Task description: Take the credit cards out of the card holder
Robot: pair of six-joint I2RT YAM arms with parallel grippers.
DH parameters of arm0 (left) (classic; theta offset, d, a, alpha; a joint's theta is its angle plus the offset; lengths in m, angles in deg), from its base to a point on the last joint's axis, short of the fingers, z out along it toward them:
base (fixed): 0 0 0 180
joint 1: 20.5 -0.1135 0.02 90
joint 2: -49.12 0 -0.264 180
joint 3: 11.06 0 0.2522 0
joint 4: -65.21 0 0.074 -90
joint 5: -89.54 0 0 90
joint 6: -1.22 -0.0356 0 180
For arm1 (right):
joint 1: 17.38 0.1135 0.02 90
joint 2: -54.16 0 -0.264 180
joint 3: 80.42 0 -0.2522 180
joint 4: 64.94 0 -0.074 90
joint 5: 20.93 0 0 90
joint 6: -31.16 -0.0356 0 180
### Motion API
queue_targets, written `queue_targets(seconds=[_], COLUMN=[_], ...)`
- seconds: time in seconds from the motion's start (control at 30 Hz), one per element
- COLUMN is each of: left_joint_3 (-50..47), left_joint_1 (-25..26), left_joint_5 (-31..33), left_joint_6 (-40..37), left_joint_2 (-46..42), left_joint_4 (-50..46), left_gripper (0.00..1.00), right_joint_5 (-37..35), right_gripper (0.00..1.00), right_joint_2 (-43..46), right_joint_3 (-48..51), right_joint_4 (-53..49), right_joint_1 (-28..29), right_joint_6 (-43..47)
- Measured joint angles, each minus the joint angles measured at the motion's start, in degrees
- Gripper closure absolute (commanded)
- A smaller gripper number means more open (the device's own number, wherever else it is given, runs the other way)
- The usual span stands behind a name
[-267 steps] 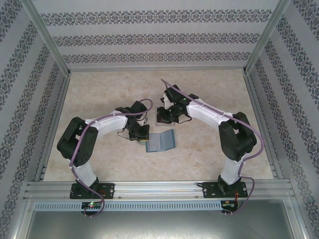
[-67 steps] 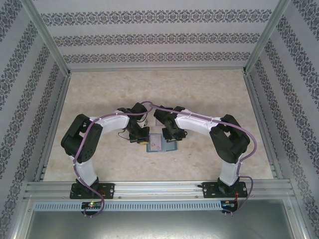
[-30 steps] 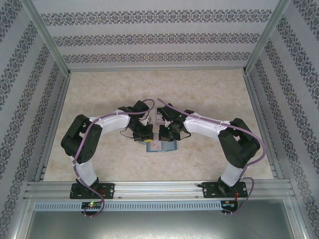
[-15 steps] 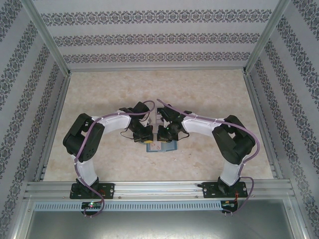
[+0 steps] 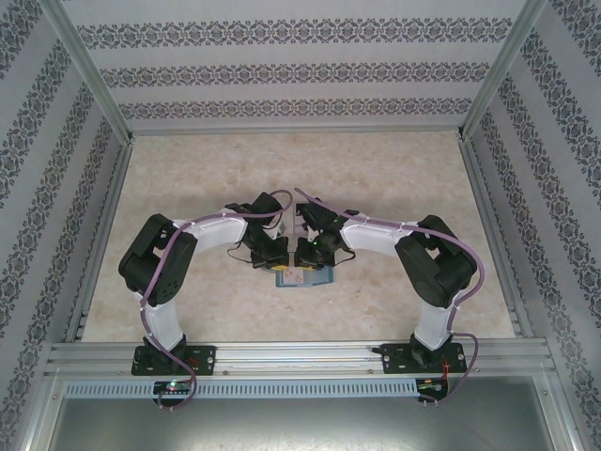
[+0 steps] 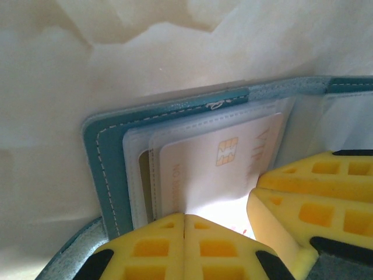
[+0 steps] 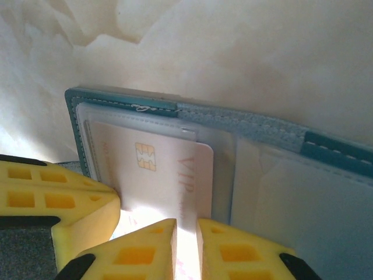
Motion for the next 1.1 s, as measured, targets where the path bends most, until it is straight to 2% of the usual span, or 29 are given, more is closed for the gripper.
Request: queue_targets(seconds=[1.1], left_joint_3=[0.4], left_joint_1=[0.1], left_joint_5=[1.1], left_joint_6=[-1.3], left_joint_2=[0.1], left_joint_4=[-1.2], left_gripper=[1.0], right_joint_5=[-2.1], right_gripper=[0.72], right_joint_2=[0.2], right_joint_3=[-0.5], right_joint_4=[-2.2], right_joint_1=[0.0], right_joint_6=[1.5])
